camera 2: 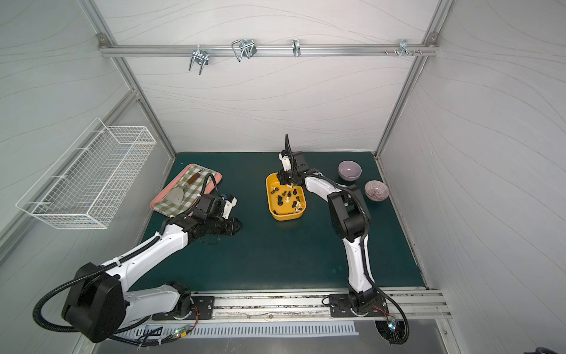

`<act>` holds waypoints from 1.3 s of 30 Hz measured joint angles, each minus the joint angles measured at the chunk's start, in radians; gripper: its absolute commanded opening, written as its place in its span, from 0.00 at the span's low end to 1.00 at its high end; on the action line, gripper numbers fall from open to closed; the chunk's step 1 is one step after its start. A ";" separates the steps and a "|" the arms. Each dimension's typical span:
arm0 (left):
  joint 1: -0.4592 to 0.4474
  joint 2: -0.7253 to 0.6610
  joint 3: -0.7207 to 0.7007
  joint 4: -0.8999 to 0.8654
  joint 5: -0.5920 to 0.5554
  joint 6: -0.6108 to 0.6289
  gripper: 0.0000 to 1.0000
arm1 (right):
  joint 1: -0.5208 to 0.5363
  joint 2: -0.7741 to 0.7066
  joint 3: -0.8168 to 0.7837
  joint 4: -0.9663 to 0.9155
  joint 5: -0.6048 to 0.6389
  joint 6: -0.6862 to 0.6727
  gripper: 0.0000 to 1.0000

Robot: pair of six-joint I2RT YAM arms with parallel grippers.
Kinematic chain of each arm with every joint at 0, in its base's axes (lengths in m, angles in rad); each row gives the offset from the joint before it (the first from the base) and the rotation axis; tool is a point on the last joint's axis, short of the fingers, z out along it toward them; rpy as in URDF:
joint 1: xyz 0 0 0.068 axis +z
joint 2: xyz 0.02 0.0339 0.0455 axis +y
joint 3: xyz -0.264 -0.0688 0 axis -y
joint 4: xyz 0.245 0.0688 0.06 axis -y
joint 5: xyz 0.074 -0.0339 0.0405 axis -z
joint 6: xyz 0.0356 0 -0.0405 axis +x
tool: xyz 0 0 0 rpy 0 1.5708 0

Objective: Put the chess pieces into the storage box
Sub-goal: Place the chess piece in the storage box, then reset both arms

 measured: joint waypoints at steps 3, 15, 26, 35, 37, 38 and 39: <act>0.000 0.000 0.000 0.000 0.000 0.000 0.27 | 0.000 0.001 0.001 -0.001 0.000 0.000 0.26; 0.000 -0.004 -0.001 0.000 0.000 0.000 0.27 | 0.000 0.001 0.001 -0.002 0.000 0.000 0.26; 0.000 -0.005 0.000 -0.002 -0.005 0.005 0.27 | -0.022 -0.089 -0.071 0.000 0.014 -0.007 0.26; 0.023 -0.077 0.012 -0.008 -0.129 0.052 0.34 | -0.136 -0.407 -0.281 0.028 0.074 -0.018 0.29; 0.051 -0.108 0.021 -0.006 -0.170 0.065 0.36 | -0.180 -0.504 -0.366 0.040 0.092 -0.015 0.29; 0.074 -0.124 0.026 -0.005 -0.193 0.072 0.37 | -0.208 -0.559 -0.417 0.044 0.100 -0.013 0.30; 0.098 -0.138 0.029 0.000 -0.216 0.074 0.38 | -0.236 -0.611 -0.466 0.045 0.108 -0.008 0.30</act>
